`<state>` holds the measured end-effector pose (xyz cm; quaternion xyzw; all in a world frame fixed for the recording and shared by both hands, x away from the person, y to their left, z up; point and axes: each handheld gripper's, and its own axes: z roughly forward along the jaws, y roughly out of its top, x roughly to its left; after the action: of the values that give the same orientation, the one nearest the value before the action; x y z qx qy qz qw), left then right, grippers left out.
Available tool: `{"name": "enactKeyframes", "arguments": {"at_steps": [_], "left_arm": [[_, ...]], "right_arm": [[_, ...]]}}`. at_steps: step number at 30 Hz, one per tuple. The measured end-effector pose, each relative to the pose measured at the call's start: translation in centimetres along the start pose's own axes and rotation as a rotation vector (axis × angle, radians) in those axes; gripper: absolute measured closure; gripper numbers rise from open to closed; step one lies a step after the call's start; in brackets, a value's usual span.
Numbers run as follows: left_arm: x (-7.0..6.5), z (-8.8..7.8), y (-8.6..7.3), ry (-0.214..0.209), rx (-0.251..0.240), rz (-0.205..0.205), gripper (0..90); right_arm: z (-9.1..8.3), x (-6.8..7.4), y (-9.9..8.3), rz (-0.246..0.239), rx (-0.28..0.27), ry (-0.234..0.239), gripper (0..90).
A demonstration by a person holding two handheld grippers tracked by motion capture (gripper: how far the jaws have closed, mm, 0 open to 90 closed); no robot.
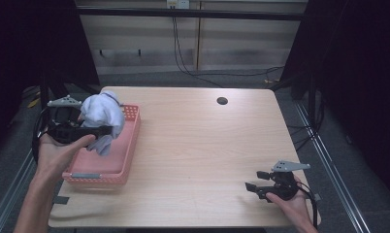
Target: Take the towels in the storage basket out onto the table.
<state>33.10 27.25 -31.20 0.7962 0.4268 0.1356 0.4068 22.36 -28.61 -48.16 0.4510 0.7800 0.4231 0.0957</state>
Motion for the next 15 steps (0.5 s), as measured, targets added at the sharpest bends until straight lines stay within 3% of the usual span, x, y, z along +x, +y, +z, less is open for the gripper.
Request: {"name": "enactKeyframes", "arguments": {"at_steps": [4,9,15], "left_arm": [[-1.2,0.5,0.4,-0.021,-0.003,0.027,45.9],[-2.1,1.4,0.6,-0.048,-0.027,0.018,45.8],[-3.5,2.5,1.9,-0.084,-0.052,0.038,45.8]], "right_arm": [[0.0,0.0,0.0,-0.002,-0.004,0.002,27.7],[0.0,0.0,0.0,0.001,-0.003,0.0,27.7],[0.0,0.0,0.0,-0.002,-0.004,0.003,27.7]]}}
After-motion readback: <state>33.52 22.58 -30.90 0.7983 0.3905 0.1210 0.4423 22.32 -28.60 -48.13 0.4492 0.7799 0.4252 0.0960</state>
